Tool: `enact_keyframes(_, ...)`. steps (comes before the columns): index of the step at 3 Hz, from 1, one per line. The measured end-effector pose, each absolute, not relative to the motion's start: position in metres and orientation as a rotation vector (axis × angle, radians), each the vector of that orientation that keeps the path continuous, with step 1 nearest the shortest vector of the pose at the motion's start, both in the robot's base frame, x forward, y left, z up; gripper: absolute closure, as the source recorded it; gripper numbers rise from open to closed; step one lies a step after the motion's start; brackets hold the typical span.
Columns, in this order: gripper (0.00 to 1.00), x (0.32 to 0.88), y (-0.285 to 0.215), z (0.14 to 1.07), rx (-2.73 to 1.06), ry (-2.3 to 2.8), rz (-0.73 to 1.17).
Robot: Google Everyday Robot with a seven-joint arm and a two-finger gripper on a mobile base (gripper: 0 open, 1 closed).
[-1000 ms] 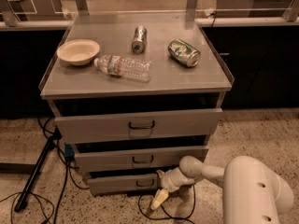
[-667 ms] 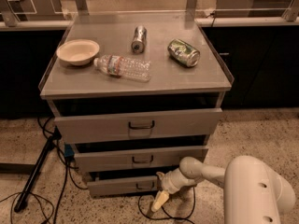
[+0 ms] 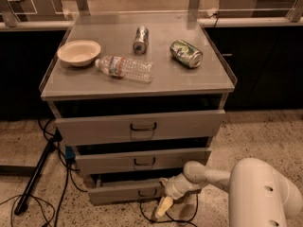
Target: Open bottom drawer
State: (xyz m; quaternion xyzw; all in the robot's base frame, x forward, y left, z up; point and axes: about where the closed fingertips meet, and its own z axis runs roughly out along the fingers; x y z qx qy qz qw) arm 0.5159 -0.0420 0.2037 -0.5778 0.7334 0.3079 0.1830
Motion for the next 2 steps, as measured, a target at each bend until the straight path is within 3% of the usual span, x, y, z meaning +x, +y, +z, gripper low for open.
enact_keyframes(2, 0.00, 0.441, -0.078, 0.223, -1.645, 2.056, 0.955)
